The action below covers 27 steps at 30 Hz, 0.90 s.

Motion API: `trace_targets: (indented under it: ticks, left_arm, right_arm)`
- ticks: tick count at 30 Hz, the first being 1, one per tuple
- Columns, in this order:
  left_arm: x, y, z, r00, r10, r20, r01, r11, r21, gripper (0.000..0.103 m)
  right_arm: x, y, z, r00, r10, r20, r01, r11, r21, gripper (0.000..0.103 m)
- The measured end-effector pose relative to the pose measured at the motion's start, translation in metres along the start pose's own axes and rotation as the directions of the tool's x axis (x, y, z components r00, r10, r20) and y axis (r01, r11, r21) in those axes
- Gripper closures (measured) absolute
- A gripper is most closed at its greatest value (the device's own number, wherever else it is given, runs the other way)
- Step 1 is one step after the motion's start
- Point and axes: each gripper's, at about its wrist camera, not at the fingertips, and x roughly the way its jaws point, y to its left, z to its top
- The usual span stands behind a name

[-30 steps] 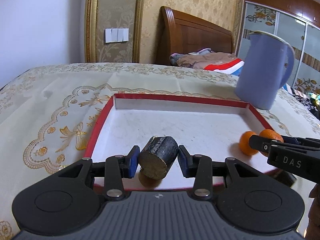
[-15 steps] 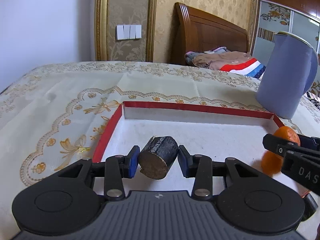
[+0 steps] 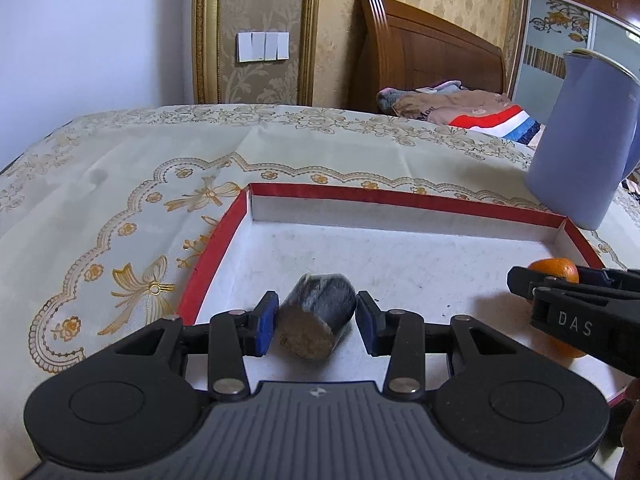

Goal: Organize fruits
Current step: 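Lift and carry the dark cylinder with the left gripper while the right carries the orange over the tray, then lower and open the left gripper in the tray while the right sets the orange beside the first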

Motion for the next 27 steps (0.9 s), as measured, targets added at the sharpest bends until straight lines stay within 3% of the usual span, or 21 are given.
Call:
trace_targets:
  ticks: [2,5,8,13,19,23,27]
  left_arm:
    - [-0.001,0.000,0.000,1.000,-0.001,0.008,0.001,1.000,-0.003,0.051]
    - [-0.007,0.000,0.000,0.999,-0.007,0.037,0.008,1.000,-0.006,0.033]
    - [-0.012,-0.001,-0.001,0.997,-0.002,0.071,0.002,1.000,0.008,0.032]
    - [-0.019,0.003,-0.003,0.995,-0.010,0.099,0.011,1.000,-0.004,0.032]
    - [-0.050,0.019,-0.016,0.984,-0.039,0.176,0.048,0.998,-0.045,0.031]
    - [-0.068,0.025,-0.031,0.978,-0.035,0.205,0.042,0.999,-0.029,0.026]
    - [-0.080,0.038,-0.038,0.975,-0.048,0.215,0.063,0.996,-0.063,0.026]
  right_arm:
    - [0.000,-0.001,0.000,1.000,-0.002,-0.003,0.002,1.000,0.005,0.061]
    - [-0.007,0.002,0.000,0.999,-0.029,0.044,0.030,0.999,-0.017,0.050]
    - [-0.013,0.002,0.001,0.996,-0.045,0.081,0.046,0.999,-0.014,0.030]
    - [-0.020,-0.003,-0.002,0.993,-0.053,0.108,0.053,0.999,0.002,0.029]
    - [-0.049,-0.021,-0.015,0.987,-0.030,0.156,0.018,0.997,0.080,0.017]
    - [-0.066,-0.029,-0.031,0.985,-0.021,0.170,0.003,0.994,0.108,0.011]
    - [-0.080,-0.030,-0.050,0.985,0.000,0.173,-0.018,0.994,0.104,0.011]
